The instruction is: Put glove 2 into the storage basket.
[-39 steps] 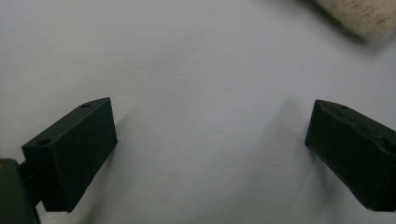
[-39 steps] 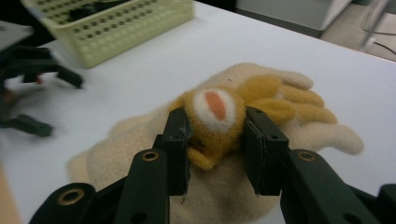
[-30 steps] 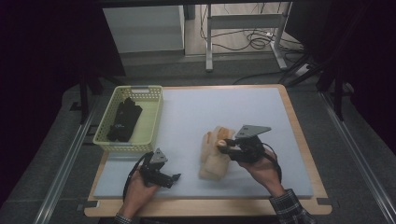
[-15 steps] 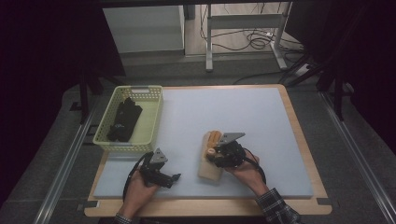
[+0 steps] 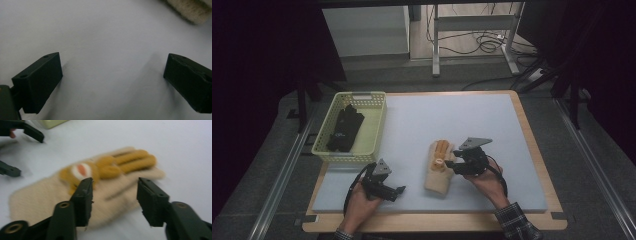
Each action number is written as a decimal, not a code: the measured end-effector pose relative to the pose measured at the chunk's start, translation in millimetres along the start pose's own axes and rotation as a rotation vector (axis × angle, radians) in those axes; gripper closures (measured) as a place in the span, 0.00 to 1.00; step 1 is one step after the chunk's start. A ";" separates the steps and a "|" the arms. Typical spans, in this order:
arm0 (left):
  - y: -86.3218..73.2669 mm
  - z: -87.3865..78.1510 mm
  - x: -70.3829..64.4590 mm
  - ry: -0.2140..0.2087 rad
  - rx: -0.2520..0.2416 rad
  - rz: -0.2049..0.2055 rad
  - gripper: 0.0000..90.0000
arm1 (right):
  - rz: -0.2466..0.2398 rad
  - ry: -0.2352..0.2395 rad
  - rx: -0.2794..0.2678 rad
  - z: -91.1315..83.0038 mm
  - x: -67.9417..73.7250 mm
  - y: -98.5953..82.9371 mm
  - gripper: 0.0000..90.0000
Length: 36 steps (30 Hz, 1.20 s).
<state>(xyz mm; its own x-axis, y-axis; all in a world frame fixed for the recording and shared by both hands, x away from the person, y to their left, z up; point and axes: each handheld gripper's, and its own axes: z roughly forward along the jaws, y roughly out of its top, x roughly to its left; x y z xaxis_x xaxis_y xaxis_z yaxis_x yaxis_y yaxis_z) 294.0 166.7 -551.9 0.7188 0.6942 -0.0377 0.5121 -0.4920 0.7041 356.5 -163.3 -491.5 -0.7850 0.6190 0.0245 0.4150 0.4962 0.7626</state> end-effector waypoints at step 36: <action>0.0 0.1 -0.1 0.000 0.000 -0.001 0.03 | -0.042 0.083 0.035 26.6 42.1 -36.3 0.98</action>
<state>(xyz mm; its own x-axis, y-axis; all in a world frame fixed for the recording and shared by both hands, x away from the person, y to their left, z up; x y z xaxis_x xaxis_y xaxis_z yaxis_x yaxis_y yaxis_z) 293.9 166.6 -552.0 0.7183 0.6947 -0.0389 0.5132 -0.4912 0.7038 320.6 -139.0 -535.4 -0.8372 0.5448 0.0476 0.3954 0.5428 0.7410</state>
